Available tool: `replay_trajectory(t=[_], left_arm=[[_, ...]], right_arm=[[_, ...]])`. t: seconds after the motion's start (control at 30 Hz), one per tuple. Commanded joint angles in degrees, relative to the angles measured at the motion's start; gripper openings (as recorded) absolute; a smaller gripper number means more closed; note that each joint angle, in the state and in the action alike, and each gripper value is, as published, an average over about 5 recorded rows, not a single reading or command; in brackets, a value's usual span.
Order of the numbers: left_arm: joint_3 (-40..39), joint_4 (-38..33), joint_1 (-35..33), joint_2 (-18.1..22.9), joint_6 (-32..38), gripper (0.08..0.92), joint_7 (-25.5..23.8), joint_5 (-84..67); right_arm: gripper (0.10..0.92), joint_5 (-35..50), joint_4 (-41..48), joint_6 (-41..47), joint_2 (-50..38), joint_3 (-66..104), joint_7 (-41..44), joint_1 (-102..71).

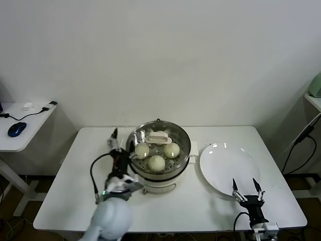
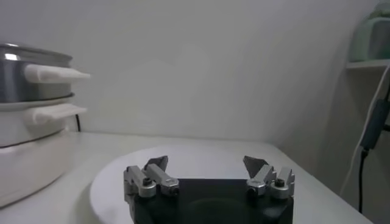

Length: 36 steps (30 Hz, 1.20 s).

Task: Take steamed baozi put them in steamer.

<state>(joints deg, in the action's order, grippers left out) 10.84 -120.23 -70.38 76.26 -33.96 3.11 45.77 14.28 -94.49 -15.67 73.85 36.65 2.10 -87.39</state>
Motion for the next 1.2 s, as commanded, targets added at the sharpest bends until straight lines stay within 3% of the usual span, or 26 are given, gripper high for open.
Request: replay_trajectory(t=[0.03, 0.2, 0.4, 1.2], left_arm=[[29.4, 2.3, -13.0, -5.7, 31.5, 0.823, 4.7, -60.9], [26.7, 12.1, -17.5, -6.9, 39.6, 0.823, 1.2, -62.7], [23.2, 22.4, -16.8, -5.3, 45.2, 0.823, -0.7, -60.5], [22.5, 20.3, -17.1, -3.7, 47.0, 0.823, -1.7, -59.3]], right_arm=[[0.823, 2.0, -1.1, -0.5, 0.0, -0.2, 2.0, 0.2], [0.823, 3.3, -0.8, -0.3, -0.3, -0.3, 1.9, 0.4], [0.823, 3.6, 0.4, 0.0, -0.6, -0.7, 2.1, 0.9], [0.823, 3.6, 0.8, 0.3, -0.7, -1.2, 2.0, 1.3]])
